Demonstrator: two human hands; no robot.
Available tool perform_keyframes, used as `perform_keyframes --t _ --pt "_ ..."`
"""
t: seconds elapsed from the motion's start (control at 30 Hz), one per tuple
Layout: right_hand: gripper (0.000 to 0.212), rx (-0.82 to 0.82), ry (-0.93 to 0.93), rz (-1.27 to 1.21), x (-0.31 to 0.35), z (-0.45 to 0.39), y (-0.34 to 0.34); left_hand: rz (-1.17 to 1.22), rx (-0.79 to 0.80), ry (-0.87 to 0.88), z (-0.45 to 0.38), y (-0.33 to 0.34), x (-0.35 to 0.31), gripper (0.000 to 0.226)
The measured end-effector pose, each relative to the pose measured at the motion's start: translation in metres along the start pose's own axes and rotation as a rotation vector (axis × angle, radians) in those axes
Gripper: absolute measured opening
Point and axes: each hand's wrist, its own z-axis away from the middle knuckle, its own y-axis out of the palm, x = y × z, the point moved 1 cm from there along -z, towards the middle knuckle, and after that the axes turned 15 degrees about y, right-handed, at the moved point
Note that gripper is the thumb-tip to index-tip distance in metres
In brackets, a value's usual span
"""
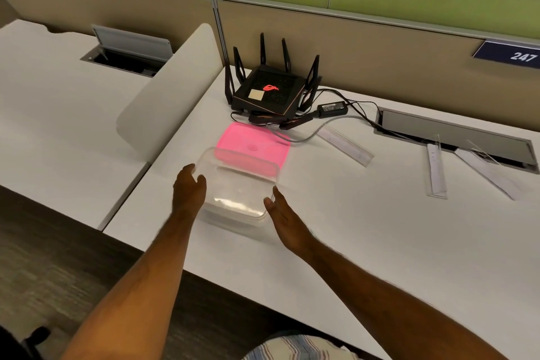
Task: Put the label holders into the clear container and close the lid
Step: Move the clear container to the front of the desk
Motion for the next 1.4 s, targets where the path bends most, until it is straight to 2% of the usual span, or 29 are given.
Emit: perform_keyframes --t 0.37,0.57,0.8,1.03,1.17,1.4 --pt "0.074 -0.097 -0.03 -0.239 -0.008 0.023 -0.036 0.065 -0.07 0.084 0.013 0.013 -0.036 0.036" --pt "0.072 -0.171 -0.064 -0.375 -0.015 0.041 -0.073 0.138 -0.101 0.117 0.02 0.03 -0.067 0.02" --pt "0.058 -0.213 -0.079 -0.384 -0.042 0.067 -0.125 0.201 -0.02 0.156 0.041 0.059 -0.105 0.02" --pt "0.048 -0.307 -0.06 -0.407 -0.081 0.101 -0.164 0.078 0.077 0.234 0.071 0.091 -0.148 0.021" --pt "0.046 -0.357 -0.034 -0.426 -0.102 0.119 -0.18 -0.027 0.141 0.296 0.088 0.11 -0.166 0.019" --pt "0.048 -0.445 -0.008 -0.479 -0.14 0.144 -0.213 0.056 0.268 0.282 0.122 0.146 -0.187 0.025"
